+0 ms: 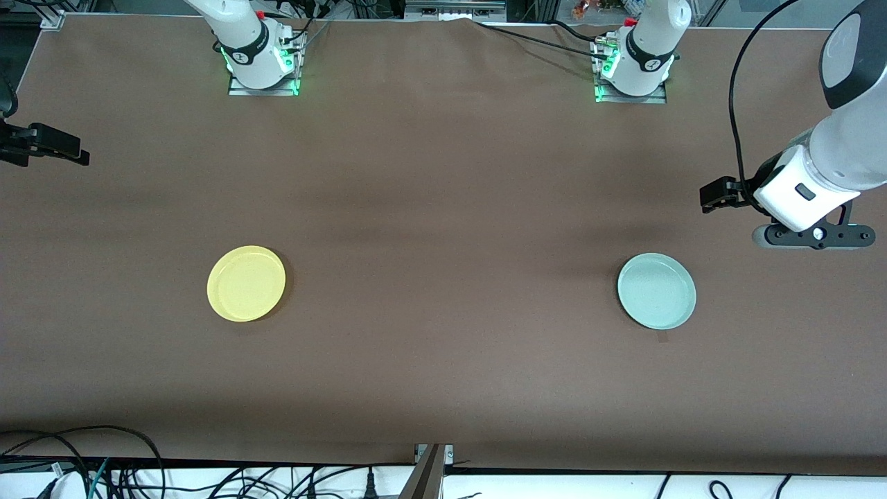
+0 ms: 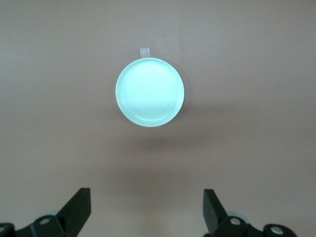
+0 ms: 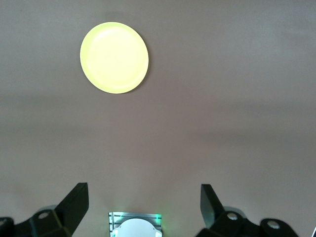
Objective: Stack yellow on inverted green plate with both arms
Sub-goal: 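Move the left gripper toward the pale green plate's rim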
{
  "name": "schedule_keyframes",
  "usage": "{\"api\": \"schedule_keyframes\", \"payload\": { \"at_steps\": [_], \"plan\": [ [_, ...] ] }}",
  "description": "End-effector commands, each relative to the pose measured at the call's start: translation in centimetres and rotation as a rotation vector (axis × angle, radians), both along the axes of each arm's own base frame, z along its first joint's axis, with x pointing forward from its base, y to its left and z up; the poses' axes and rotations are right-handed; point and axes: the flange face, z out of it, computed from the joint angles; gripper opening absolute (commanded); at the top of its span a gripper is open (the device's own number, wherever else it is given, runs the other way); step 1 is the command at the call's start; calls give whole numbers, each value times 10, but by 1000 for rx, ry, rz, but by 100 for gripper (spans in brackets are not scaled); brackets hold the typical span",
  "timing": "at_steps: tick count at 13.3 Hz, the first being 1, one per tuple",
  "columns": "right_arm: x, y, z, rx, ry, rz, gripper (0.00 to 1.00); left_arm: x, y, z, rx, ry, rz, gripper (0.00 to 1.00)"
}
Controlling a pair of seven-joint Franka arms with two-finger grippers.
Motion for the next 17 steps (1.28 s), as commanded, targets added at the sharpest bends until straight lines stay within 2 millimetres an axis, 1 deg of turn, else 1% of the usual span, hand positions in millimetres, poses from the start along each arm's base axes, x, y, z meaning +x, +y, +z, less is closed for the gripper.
{"api": "schedule_keyframes", "payload": {
  "at_steps": [1,3,5,6,7,8,10,12,14,16,17],
  "plan": [
    [3,-1,4,15,-7,-12,100,-4,-3,11,5,-18,1,100],
    [3,-2,4,15,-7,-12,100,-2,-1,12,11,-27,2,100],
    [3,-2,4,15,-8,-12,100,-2,-3,12,-4,-28,-5,100],
    [3,-2,4,17,-7,-12,100,-4,-15,14,-19,-30,-29,100],
    [3,-2,4,15,-7,-13,100,-3,-21,11,-7,-31,-42,100],
    [3,-2,4,15,-7,-13,100,-3,-24,12,-6,-32,-50,100],
    [3,-2,4,15,-8,-13,100,2,-16,8,-9,-36,-38,100],
    [3,-2,4,16,-7,-13,100,13,-4,5,-9,-90,-19,100],
    [3,-2,4,16,-9,-12,100,15,-2,2,-2,-90,-5,100],
    [3,-2,4,16,-9,-12,100,11,-1,7,22,-87,-16,100],
    [3,-2,3,19,-7,-12,100,12,-2,0,25,-73,-16,100]
  ]
}}
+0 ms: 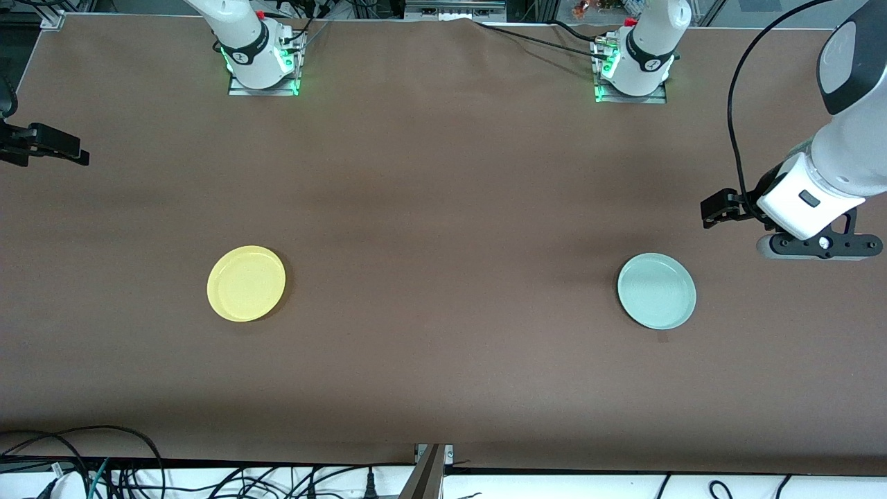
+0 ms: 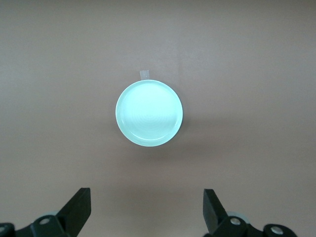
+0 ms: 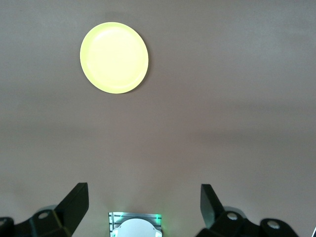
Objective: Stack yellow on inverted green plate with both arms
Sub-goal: 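Move the left gripper toward the pale green plate's rim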
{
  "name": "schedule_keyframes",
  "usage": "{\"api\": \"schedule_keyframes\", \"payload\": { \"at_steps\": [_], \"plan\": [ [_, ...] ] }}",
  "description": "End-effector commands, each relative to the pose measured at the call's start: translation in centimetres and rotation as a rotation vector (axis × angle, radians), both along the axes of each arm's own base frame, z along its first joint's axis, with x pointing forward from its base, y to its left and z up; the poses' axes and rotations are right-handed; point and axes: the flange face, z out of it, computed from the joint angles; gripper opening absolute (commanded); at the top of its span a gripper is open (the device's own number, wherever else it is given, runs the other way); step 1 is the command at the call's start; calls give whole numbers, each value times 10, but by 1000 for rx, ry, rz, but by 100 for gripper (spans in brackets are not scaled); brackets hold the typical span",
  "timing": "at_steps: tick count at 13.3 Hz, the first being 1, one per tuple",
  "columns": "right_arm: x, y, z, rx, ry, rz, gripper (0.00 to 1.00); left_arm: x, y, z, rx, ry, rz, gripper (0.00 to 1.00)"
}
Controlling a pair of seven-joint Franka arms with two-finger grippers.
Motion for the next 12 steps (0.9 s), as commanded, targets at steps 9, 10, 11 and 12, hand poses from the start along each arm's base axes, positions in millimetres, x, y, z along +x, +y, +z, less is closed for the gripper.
{"api": "schedule_keyframes", "payload": {
  "at_steps": [9,10,11,12],
  "plan": [
    [3,-6,2,21,-5,-19,100,29,14,-111,43,173,-9,100],
    [4,-6,2,21,-3,-19,100,29,14,-126,41,165,-11,100],
    [4,-6,2,21,-3,-19,100,28,21,-145,38,153,-8,100],
    [4,-6,2,20,-5,-19,100,25,36,-163,35,132,6,100]
  ]
}}
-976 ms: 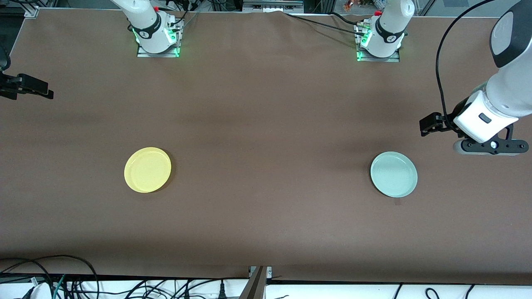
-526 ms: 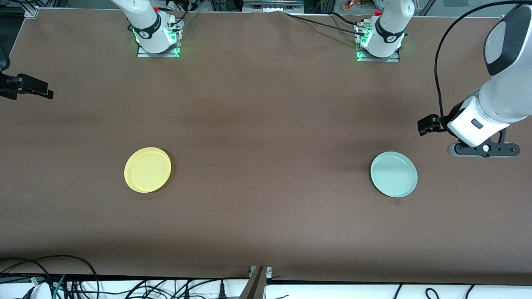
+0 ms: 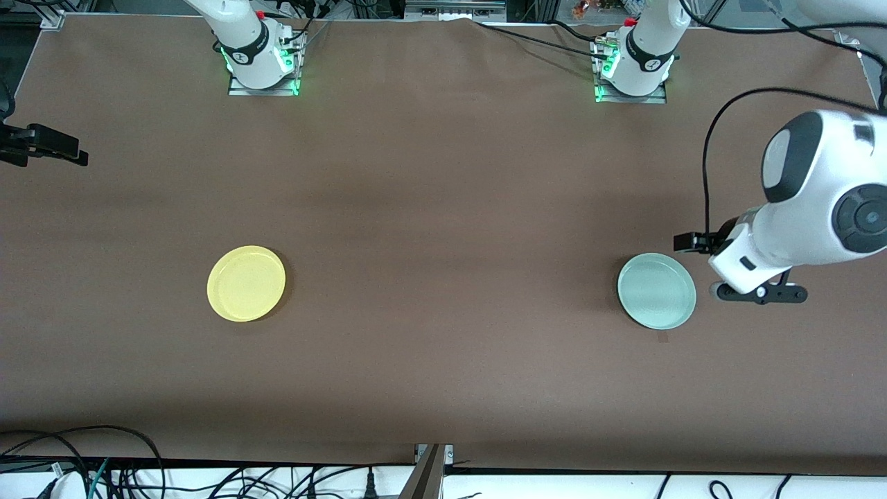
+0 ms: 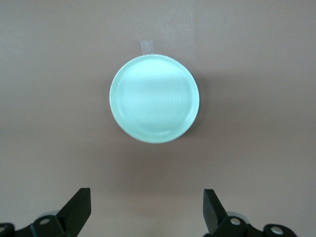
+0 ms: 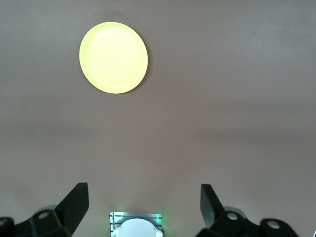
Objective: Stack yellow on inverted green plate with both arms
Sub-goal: 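Lower the left gripper onto the green plate's rim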
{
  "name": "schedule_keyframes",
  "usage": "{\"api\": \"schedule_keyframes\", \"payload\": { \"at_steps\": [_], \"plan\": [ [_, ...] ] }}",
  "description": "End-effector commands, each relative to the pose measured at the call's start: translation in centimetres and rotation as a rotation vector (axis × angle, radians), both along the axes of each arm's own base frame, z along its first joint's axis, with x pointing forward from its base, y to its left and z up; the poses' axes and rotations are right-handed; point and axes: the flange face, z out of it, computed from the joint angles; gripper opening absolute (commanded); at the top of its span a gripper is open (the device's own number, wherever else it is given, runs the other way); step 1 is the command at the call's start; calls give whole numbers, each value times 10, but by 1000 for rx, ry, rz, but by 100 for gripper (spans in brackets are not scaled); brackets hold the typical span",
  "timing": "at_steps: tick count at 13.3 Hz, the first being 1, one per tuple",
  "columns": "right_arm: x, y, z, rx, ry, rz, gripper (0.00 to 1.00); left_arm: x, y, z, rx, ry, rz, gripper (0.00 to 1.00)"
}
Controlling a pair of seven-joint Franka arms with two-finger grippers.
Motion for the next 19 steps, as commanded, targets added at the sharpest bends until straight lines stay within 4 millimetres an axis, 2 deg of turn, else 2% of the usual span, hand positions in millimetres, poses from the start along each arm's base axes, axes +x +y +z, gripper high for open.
{"api": "schedule_keyframes", "payload": {
  "at_steps": [1,2,3,5,6,8,10,11,12,14,17,18,19],
  "plan": [
    [3,-2,3,17,-7,-12,100,-10,36,-36,-5,-43,-19,100],
    [3,-2,3,17,-7,-10,100,-12,49,-51,-19,-61,-45,100],
    [3,-2,3,17,-7,-10,100,-11,53,-70,-22,-74,-58,100],
    [3,-2,3,19,-7,-10,100,-16,77,-112,-38,-110,-34,100],
    [3,-2,3,17,-7,-9,100,-20,81,-132,-45,-124,-30,100],
    [4,-1,3,19,-9,-7,100,-25,102,-163,-56,-119,1,100],
    [4,-1,3,19,-7,-7,100,-24,109,-191,-79,-115,-34,100],
    [4,0,3,19,-7,-6,100,-25,123,-209,-91,-124,-32,100],
    [4,-1,3,19,-9,-7,100,-24,129,-224,-98,-138,-27,100],
    [4,-2,3,19,-9,-9,100,-23,138,-240,-106,-146,-11,100],
    [4,-1,3,19,-9,-7,100,-23,150,-244,-116,-160,-42,100],
    [4,-1,2,19,-7,-7,100,-23,150,-247,-120,-156,-43,92],
    [4,-1,3,19,-9,-7,100,-24,152,-248,-121,-155,-40,80]
  ]
}}
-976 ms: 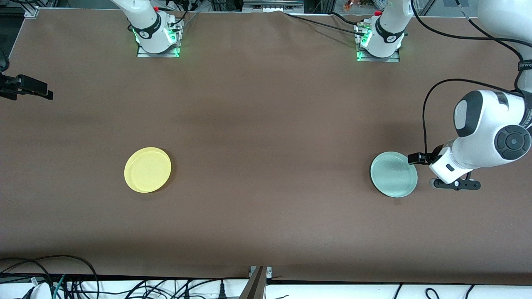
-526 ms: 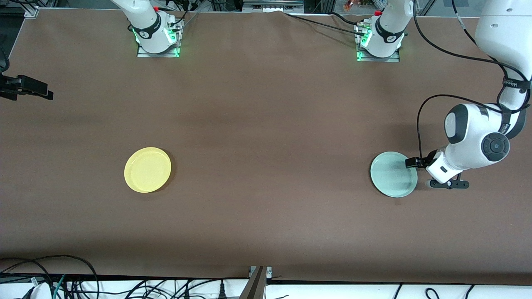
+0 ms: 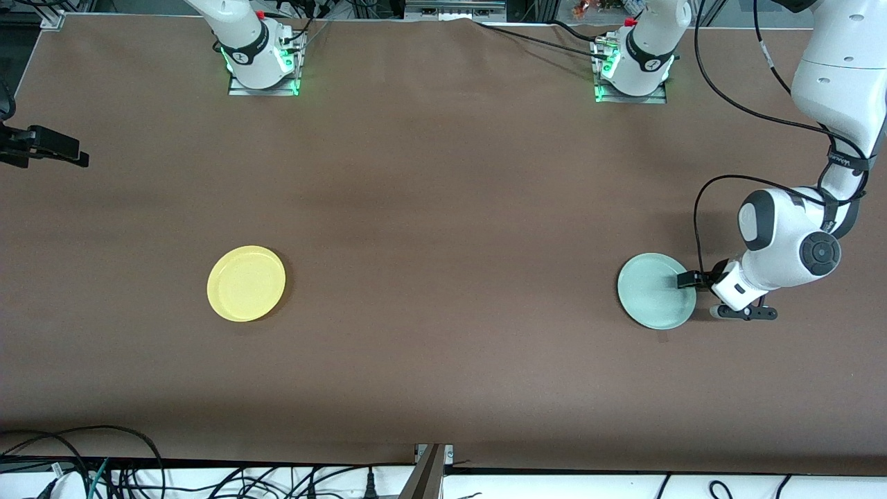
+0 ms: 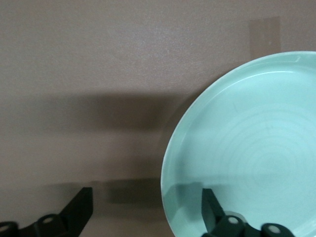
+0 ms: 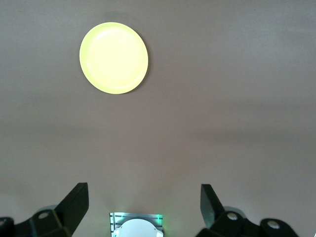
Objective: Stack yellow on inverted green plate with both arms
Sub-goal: 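Lower the left gripper onto the green plate's rim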
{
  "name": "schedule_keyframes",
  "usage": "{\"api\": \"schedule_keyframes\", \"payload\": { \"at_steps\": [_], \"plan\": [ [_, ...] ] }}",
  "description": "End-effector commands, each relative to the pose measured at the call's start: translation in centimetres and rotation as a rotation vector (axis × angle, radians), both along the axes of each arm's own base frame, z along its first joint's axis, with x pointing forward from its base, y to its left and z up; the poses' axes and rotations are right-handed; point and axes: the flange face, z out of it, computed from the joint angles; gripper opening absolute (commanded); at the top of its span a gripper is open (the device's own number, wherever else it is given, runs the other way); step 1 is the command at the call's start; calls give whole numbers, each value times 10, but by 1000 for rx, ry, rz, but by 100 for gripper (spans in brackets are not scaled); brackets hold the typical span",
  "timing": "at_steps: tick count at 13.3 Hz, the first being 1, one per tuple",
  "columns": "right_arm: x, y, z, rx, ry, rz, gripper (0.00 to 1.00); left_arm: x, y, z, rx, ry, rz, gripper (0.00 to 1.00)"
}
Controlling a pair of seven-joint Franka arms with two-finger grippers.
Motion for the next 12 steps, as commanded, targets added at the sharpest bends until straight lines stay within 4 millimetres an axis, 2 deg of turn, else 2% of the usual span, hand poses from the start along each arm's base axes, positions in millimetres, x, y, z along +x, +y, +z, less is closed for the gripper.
{"api": "schedule_keyframes", "payload": {
  "at_steps": [1,3,5,7,8,9,12],
  "plan": [
    [3,-1,4,17,-8,-5,100,4,4,1,2,-10,-32,72],
    [2,-1,5,17,-10,-7,100,4,4,1,1,-7,-31,67],
    [3,-1,4,17,-10,-5,100,4,2,2,1,-3,-34,54],
    [4,0,4,16,-14,-2,100,4,0,3,-1,-3,-35,59],
    [4,0,4,17,-14,0,100,4,0,5,-4,-4,-29,72],
    [4,0,4,16,-14,-2,100,4,-2,6,-5,0,-32,78],
    [5,0,3,18,-13,-2,100,3,-3,10,-8,17,-32,80]
  ]
}}
